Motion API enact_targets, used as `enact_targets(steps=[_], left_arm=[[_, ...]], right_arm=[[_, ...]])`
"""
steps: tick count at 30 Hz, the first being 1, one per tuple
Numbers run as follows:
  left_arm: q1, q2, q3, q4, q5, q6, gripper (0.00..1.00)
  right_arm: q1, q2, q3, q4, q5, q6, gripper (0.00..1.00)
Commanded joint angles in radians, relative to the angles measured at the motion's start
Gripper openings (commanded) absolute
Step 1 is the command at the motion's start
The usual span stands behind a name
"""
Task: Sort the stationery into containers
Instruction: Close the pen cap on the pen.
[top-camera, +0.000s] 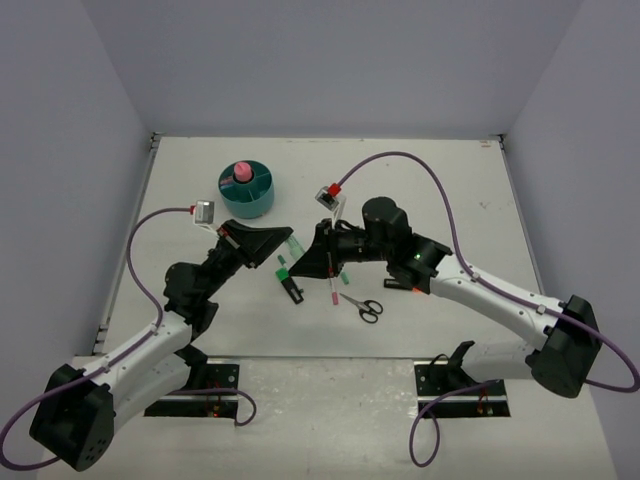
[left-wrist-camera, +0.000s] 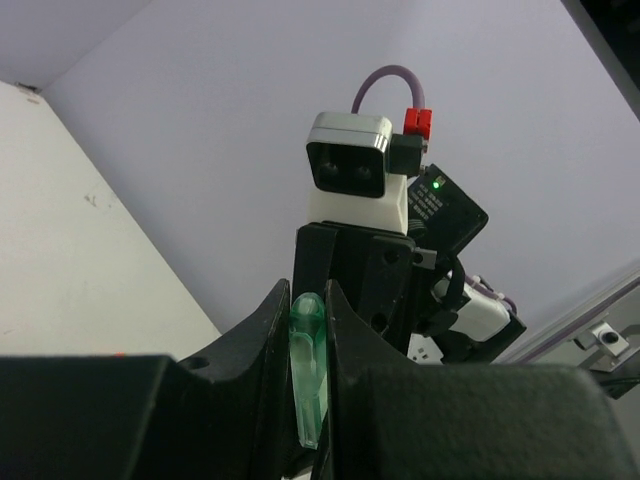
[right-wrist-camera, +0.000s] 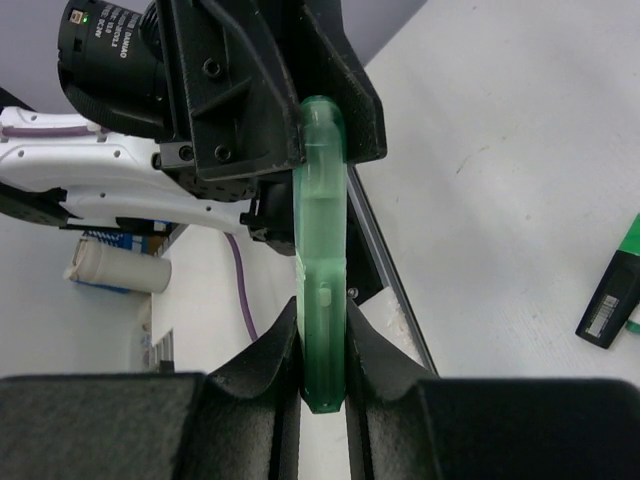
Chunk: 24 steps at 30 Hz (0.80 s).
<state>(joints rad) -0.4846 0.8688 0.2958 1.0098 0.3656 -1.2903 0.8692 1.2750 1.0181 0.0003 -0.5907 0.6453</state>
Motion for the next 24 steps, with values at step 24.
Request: enact_targets(steps=[24], left_arm=[[0.005, -0.143, 0.25, -0.606, 0.328, 0.48, 0.32]], right_arm=[[-0.038, 0.075, 0.262, -0.31, -0.26, -0.374, 0.0]])
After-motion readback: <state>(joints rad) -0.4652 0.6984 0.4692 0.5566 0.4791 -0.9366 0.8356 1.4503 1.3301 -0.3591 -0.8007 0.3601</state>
